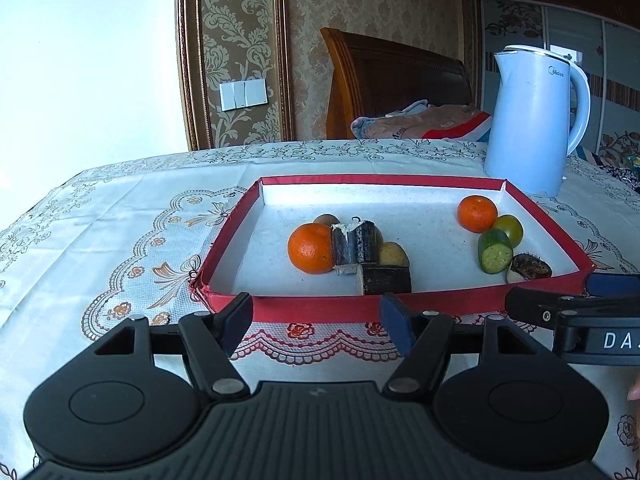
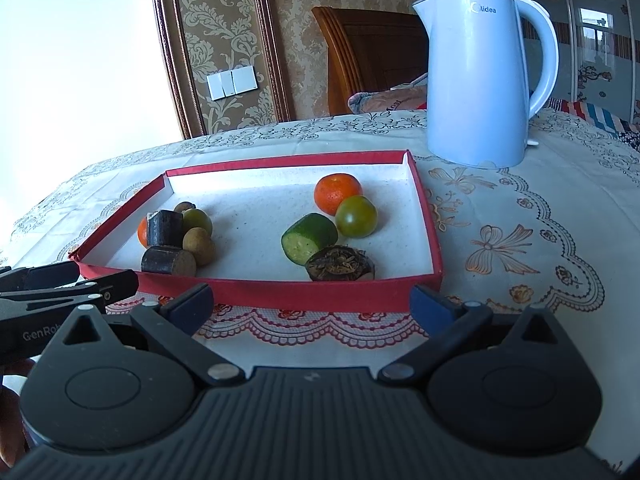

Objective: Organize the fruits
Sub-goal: 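Lift both open grippers up and away from the tray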

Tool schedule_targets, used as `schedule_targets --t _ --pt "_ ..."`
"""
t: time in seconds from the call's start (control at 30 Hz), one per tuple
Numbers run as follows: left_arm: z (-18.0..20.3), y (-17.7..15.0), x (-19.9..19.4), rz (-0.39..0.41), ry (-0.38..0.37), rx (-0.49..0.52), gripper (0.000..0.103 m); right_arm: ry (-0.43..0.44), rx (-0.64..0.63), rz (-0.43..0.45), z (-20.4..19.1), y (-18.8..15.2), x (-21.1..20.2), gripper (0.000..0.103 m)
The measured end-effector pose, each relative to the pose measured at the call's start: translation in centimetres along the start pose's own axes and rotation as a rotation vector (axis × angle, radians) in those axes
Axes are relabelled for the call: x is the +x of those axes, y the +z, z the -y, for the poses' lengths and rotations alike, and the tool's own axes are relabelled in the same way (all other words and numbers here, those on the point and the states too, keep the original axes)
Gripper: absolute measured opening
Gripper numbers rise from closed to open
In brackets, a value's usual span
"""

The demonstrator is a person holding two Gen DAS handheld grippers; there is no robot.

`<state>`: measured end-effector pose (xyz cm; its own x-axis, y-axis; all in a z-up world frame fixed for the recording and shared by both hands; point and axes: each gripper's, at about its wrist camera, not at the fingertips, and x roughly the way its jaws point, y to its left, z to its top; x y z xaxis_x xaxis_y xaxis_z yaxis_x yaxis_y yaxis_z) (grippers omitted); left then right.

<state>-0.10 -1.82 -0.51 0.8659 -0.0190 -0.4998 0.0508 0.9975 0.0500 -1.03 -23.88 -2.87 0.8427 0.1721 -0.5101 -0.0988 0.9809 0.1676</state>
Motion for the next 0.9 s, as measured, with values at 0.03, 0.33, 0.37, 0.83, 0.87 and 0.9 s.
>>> schedule_targets --t 0.03,0.33,0.37,0.83,0.87,0.9 --pt "-0.03 0.01 -0.02 0.001 0.000 0.000 0.070 -0.001 -0.001 0.000 0.00 0.01 0.02 0.103" --pt "0.00 0.09 -0.14 0.000 0.004 0.009 0.070 0.000 -0.005 -0.009 -0.08 -0.06 0.16 0.103" --pt "0.00 0.10 -0.16 0.001 0.005 0.010 0.070 0.001 -0.006 -0.008 -0.09 -0.07 0.14 0.103" --pt "-0.41 0.20 -0.12 -0.001 0.001 -0.004 0.070 0.001 -0.006 -0.009 -0.02 -0.02 0.12 0.103" --pt "-0.61 0.24 -0.07 -0.003 -0.007 -0.013 0.070 0.001 -0.006 -0.009 -0.03 -0.02 0.11 0.103" --pt "-0.75 0.26 -0.07 -0.004 -0.008 -0.021 0.070 0.001 -0.006 -0.008 -0.03 -0.02 0.11 0.103"
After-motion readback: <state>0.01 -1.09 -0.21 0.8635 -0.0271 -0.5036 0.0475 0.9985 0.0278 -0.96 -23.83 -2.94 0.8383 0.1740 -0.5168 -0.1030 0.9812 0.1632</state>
